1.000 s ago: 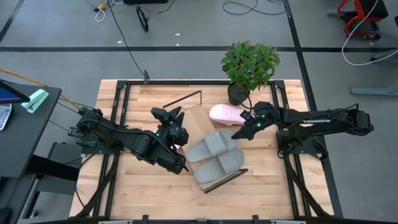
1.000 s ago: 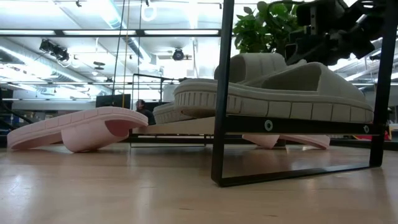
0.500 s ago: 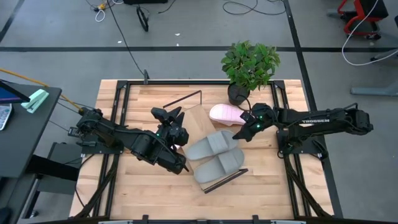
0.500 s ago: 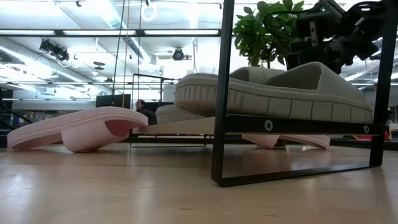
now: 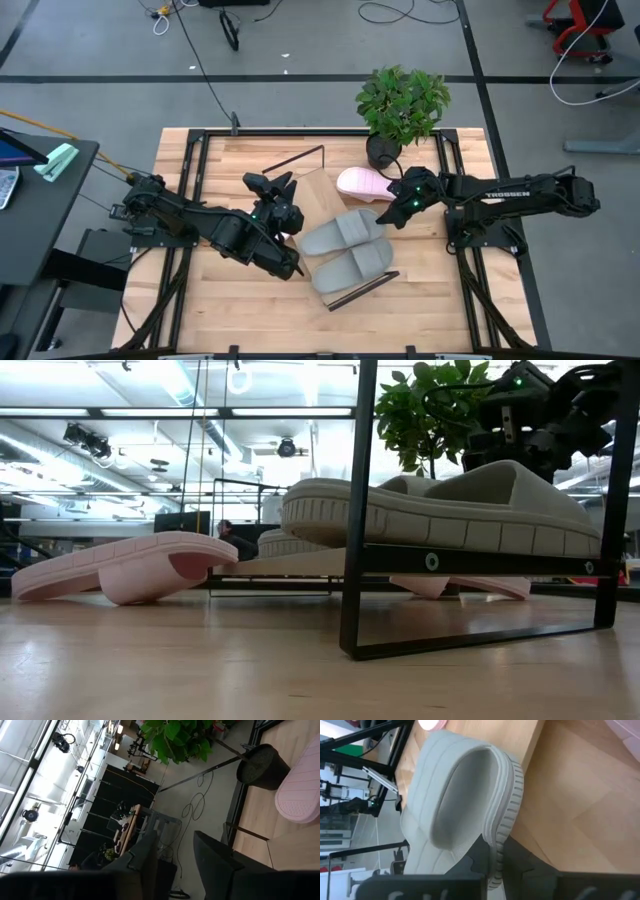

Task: Pick and place slides into the shelf
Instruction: Put the gray slide on the shelf

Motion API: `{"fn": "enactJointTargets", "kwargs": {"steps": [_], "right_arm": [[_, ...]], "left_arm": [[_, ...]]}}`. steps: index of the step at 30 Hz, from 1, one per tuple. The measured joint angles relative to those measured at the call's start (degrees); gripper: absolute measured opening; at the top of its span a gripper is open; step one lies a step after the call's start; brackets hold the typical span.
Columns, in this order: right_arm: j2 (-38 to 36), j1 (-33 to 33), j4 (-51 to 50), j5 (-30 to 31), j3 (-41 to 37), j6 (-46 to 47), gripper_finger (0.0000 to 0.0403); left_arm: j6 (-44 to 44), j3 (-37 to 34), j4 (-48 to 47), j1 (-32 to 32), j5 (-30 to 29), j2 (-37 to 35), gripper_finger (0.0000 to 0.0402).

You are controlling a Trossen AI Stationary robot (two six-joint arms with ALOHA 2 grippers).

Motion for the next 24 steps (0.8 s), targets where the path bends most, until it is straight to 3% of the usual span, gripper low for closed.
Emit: {"fn": "enactJointTargets", "kwargs": {"steps": [24], "right_arm": [[0.0,0.0,-0.2,-0.4,0.0,-10.5,0.0044]], "left_arm": [[0.0,0.0,2.3,2.2,0.0,0.0,0.0128]]}}
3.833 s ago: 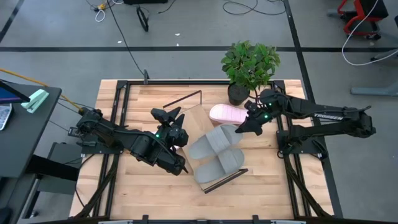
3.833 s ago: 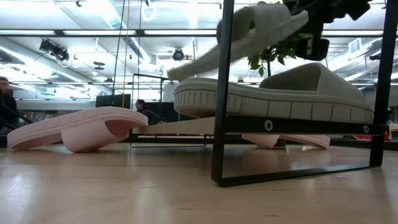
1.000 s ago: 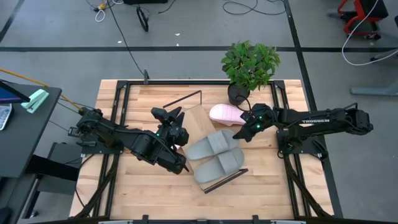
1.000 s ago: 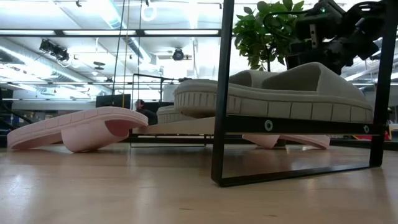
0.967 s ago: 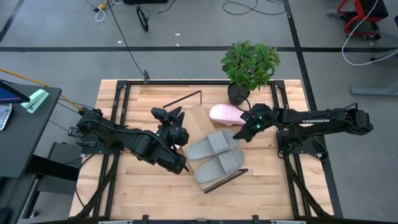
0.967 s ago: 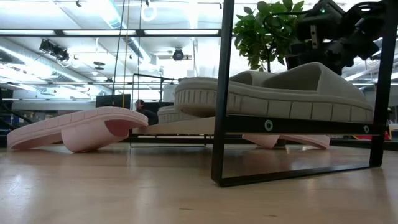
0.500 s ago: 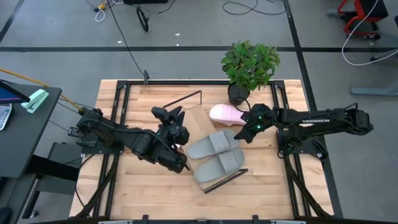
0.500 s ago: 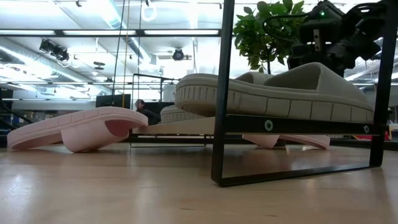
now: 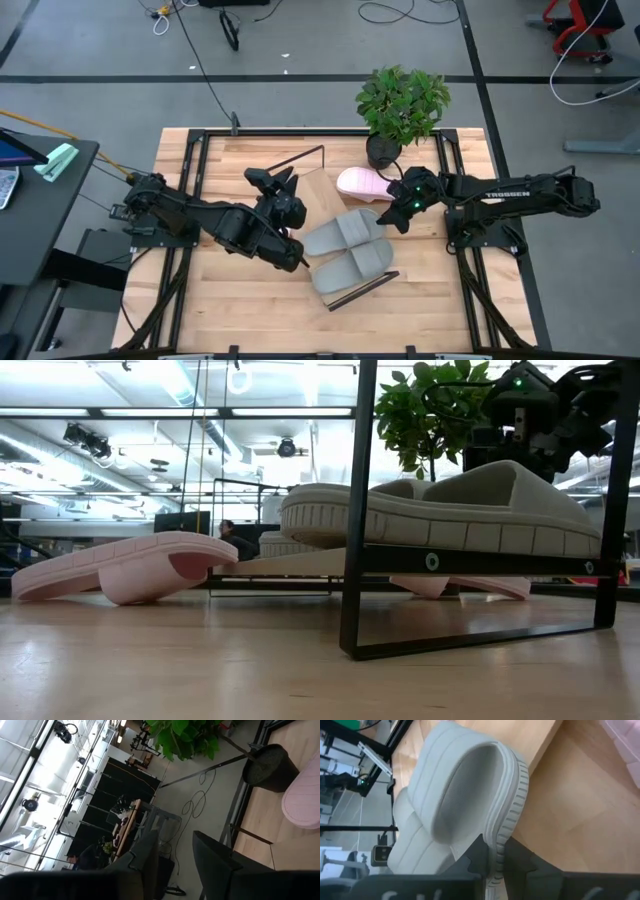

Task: Pick and place slides into the shelf
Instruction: Put the gray slide on the shelf

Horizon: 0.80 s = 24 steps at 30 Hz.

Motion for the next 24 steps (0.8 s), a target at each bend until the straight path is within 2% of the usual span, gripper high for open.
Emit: {"fn": "enactJointTargets", "kwargs": {"steps": [7,24], "right_arm": [[0.0,0.0,0.1,-2.8,0.0,-2.4,0.0042],[0.0,0.0,0.1,-2.1,0.0,-6.6,0.0047]], "left_arm": [[0.1,0.0,0.9,0.5,0.0,0.0,0.0125],[0.2,0.0,1.0,1.1,0.0,0.0,0.0121]]}}
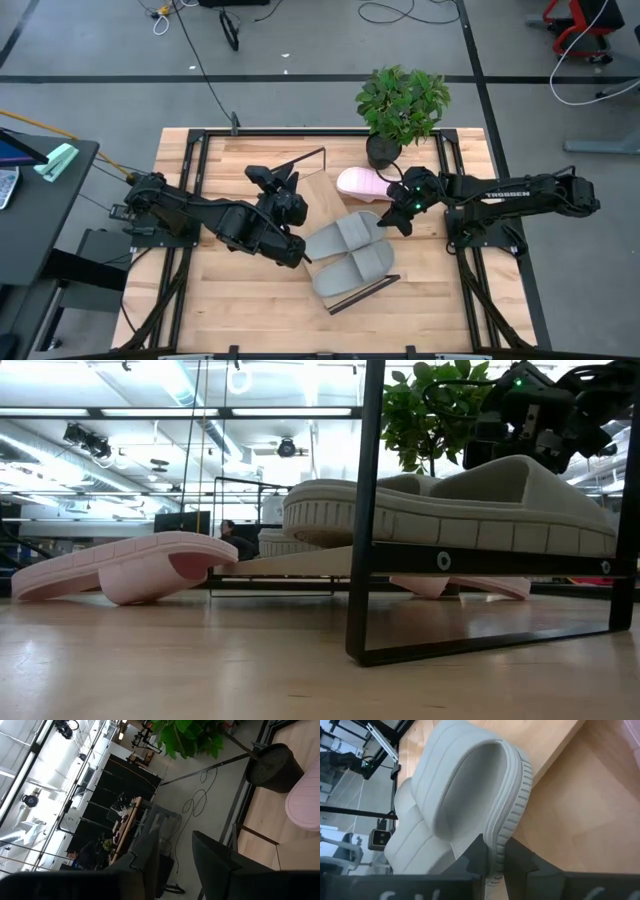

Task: Pick and place slides into the shelf
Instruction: Put the gray slide on the shelf

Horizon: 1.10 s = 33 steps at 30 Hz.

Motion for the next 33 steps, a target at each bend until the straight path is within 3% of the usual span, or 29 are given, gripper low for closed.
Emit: {"fn": "enactJointTargets", "kwargs": {"steps": [15,33], "right_arm": [[0.0,0.0,-0.2,-3.5,0.0,-0.6,0.0055],[0.0,0.0,-2.8,-0.7,0.0,0.3,0.016]], "left_arm": [[-0.2,0.0,0.0,0.0,0.0,0.0,0.0116],[-0.2,0.0,0.2,0.0,0.0,0.0,0.0111]]}}
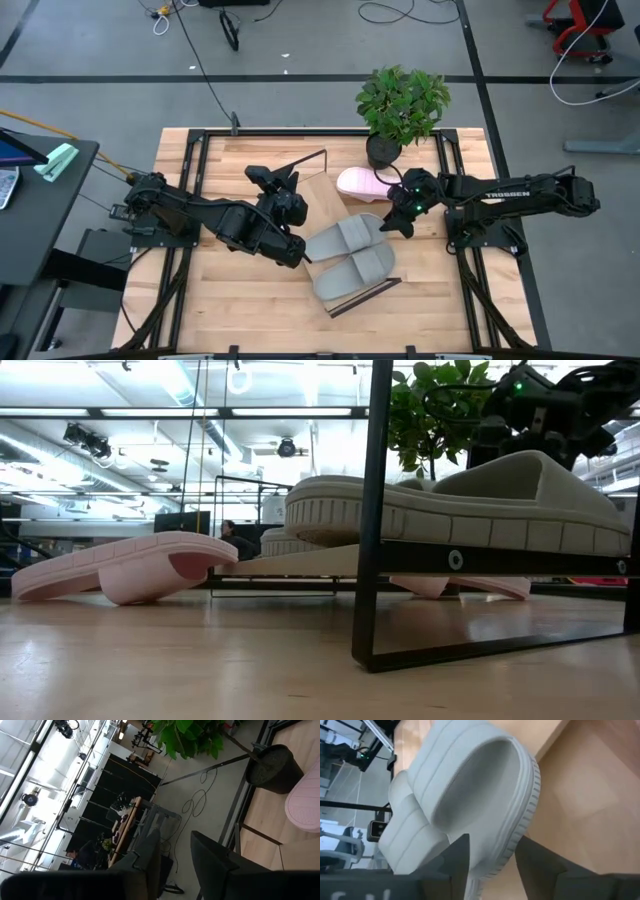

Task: Pick and place slides into the shelf
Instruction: Put the gray slide on the shelf

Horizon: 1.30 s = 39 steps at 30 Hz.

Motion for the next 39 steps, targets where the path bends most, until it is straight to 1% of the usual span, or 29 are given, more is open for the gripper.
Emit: {"fn": "enactJointTargets", "kwargs": {"steps": [6,15,19,24,31,39], "right_arm": [[0.0,0.0,-1.5,0.4,0.0,-2.0,0.0174],[0.0,0.0,-1.6,5.8,0.0,-2.0,0.0178],[0.0,0.0,-1.7,5.7,0.0,-2.3,0.0178],[0.0,0.4,-3.1,3.8,0.0,-3.4,0.0177],[0.0,2.0,-4.2,4.5,0.0,-3.9,0.0182],[-0.4,2.0,-5.2,4.8,0.0,-3.4,0.0189]], "left_arm": [[0.0,0.0,0.1,0.0,0.0,0.0,0.0117],[0.0,0.0,0.1,0.0,0.0,0.0,0.0111],[0.0,0.0,0.1,0.0,0.0,0.0,0.0116],[0.0,0.0,0.1,0.0,0.0,0.0,0.0113],[0.1,0.0,0.1,0.0,0.0,0.0,0.0112],[0.1,0.0,0.0,0.0,0.0,0.0,0.0118]]}}
